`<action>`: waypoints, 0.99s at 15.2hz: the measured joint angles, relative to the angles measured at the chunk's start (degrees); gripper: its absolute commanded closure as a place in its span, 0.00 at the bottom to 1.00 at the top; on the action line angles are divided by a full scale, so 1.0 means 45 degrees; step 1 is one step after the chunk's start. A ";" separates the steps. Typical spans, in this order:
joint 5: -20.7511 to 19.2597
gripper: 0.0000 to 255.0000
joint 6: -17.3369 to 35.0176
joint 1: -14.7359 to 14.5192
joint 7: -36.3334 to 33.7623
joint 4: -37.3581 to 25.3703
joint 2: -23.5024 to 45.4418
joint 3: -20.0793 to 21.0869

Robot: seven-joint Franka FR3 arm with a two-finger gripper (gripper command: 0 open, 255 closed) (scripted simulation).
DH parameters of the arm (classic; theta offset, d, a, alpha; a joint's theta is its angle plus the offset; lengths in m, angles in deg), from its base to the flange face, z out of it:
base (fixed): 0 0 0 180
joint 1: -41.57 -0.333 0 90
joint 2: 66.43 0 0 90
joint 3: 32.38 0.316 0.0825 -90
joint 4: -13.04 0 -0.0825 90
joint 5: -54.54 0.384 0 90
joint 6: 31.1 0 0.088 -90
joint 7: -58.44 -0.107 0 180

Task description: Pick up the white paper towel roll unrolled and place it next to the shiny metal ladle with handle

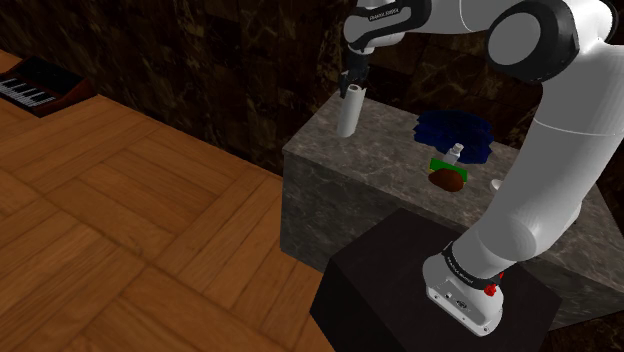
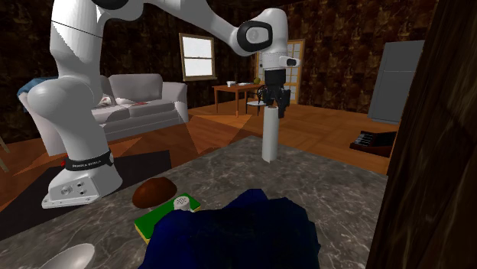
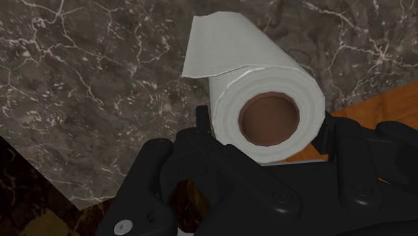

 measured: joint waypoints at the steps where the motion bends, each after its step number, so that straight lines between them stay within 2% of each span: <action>1: 0.0000 1.00 0.0001 0.0000 0.0000 0.0001 -0.0001 0.0000; 4: -0.0015 1.00 -0.0144 -0.0008 -0.0011 -0.0045 -0.0092 -0.0004; 15: -0.0049 1.00 -0.1831 -0.0010 0.0011 -0.1365 -0.0463 -0.0023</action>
